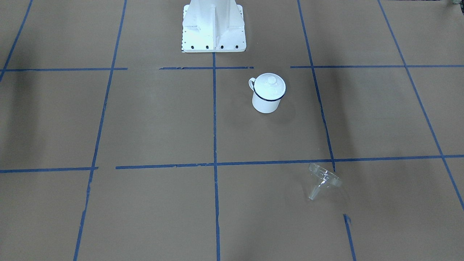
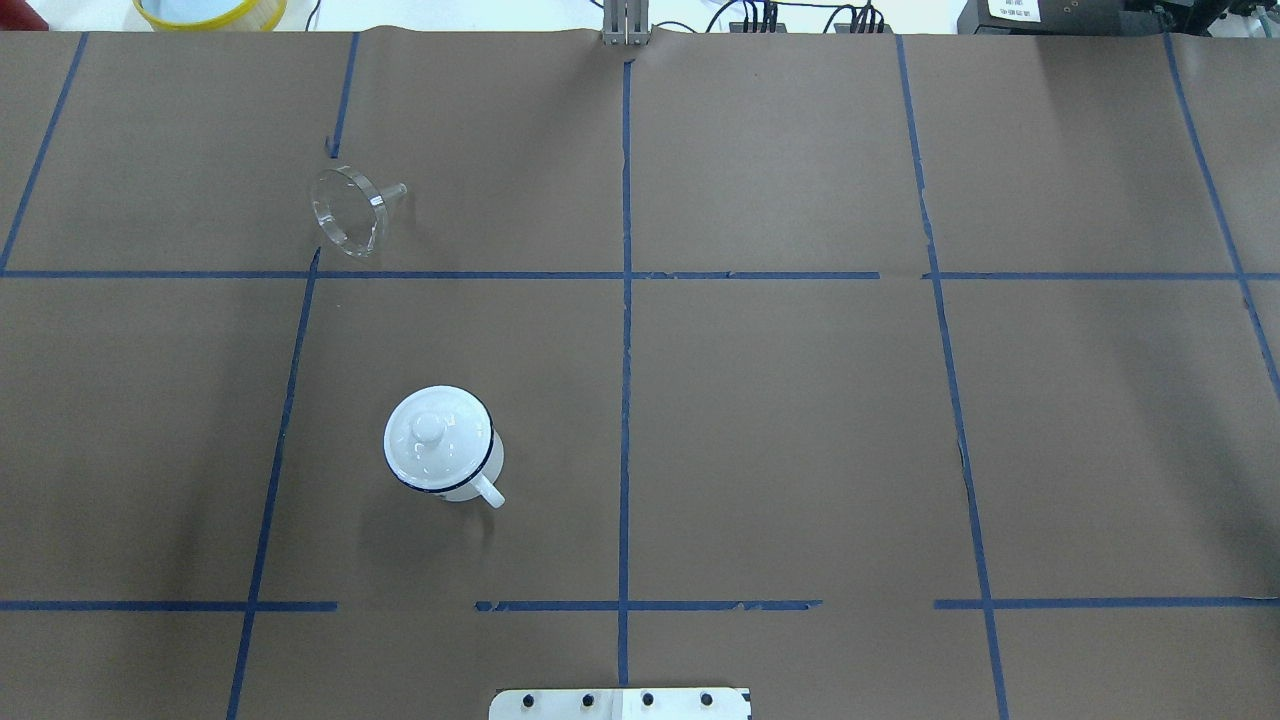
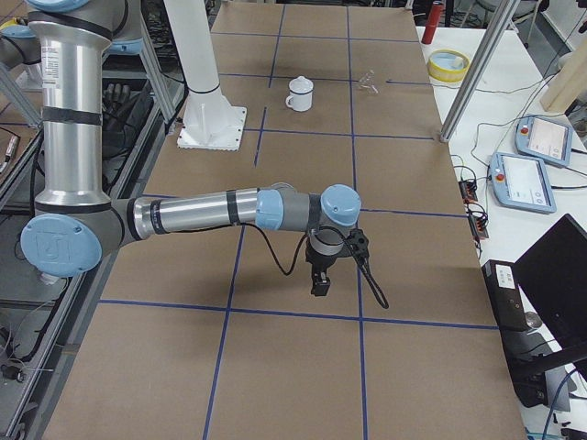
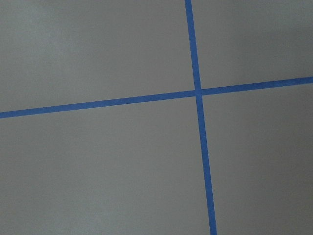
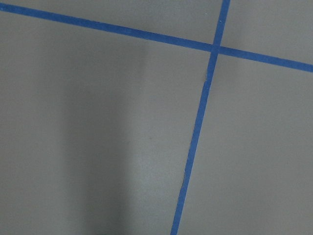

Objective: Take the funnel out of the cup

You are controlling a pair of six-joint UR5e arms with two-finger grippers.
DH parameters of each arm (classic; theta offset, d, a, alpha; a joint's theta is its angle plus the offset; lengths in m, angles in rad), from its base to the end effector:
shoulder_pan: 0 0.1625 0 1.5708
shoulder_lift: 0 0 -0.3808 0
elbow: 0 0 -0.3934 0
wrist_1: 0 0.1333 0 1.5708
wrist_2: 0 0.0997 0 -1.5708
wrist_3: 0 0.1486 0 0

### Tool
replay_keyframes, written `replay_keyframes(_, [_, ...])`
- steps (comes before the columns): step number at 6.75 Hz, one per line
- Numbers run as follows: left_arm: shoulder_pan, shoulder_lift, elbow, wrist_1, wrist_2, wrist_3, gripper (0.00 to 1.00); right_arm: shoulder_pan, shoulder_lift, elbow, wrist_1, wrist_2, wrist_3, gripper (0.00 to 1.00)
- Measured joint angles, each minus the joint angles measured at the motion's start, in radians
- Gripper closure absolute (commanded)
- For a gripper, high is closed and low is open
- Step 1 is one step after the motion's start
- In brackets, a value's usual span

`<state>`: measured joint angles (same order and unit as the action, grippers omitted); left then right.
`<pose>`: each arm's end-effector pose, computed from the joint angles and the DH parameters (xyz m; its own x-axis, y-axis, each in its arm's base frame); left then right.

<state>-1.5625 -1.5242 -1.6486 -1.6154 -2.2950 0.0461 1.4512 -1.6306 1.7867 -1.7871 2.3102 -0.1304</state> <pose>-0.0308 -0.4836 0.6340 0.7474 0.1023 -0.6564 -0.0428 0.9934 0.1061 -0.0218 -0.4594 0.5971 0.7167 -0.1764 0.6747 0.2141 0.9764 0.0278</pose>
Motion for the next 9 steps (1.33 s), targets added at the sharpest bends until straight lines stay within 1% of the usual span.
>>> replay_keyframes(3, [0.000, -0.002, -0.004, 0.003, -0.036, -0.001, 0.00, 0.000, 0.000, 0.000, 0.000, 0.000, 0.000, 0.00])
replay_keyframes(9, [-0.001, -0.001, -0.010, 0.003, -0.039, -0.001, 0.00, 0.000, 0.000, 0.000, 0.000, 0.000, 0.000, 0.00])
